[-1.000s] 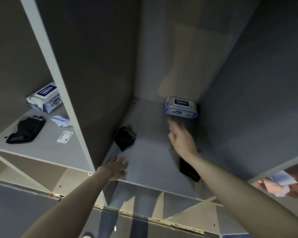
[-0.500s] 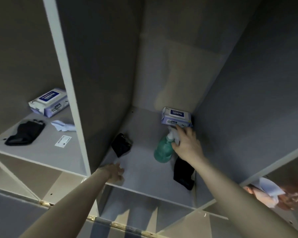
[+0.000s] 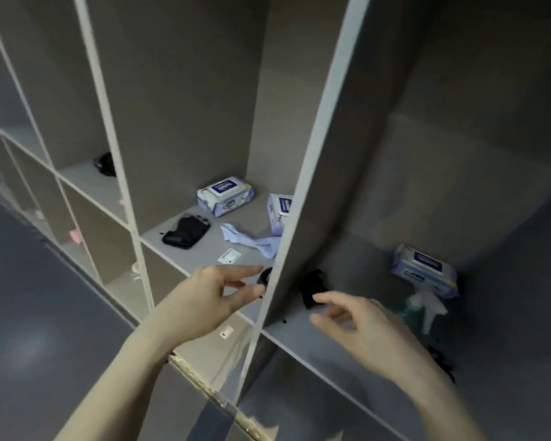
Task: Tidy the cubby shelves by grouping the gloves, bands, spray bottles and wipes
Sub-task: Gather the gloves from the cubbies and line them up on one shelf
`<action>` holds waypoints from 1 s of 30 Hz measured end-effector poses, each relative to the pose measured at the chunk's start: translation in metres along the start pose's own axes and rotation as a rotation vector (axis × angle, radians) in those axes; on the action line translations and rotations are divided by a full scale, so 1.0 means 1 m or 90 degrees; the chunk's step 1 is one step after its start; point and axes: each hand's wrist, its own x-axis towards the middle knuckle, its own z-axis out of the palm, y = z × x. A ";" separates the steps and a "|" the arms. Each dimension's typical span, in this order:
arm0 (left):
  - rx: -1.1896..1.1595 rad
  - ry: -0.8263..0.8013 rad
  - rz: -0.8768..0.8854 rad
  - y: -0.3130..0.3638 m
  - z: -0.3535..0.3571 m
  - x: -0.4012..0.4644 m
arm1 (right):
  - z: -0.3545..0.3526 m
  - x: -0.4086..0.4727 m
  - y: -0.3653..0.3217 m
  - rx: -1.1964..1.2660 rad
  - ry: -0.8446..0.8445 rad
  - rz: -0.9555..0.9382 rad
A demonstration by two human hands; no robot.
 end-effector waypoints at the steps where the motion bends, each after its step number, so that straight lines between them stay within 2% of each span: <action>1: 0.010 0.024 -0.021 -0.008 -0.011 -0.006 | 0.004 0.002 -0.013 -0.004 0.004 -0.010; 7: -0.002 0.108 -0.061 -0.069 -0.075 -0.028 | 0.027 0.028 -0.088 0.019 -0.027 -0.038; 21: 0.057 0.145 -0.035 -0.192 -0.281 -0.048 | 0.107 0.103 -0.312 0.097 -0.002 -0.055; 30: 0.037 0.177 -0.085 -0.270 -0.356 -0.035 | 0.146 0.180 -0.398 0.052 -0.059 -0.107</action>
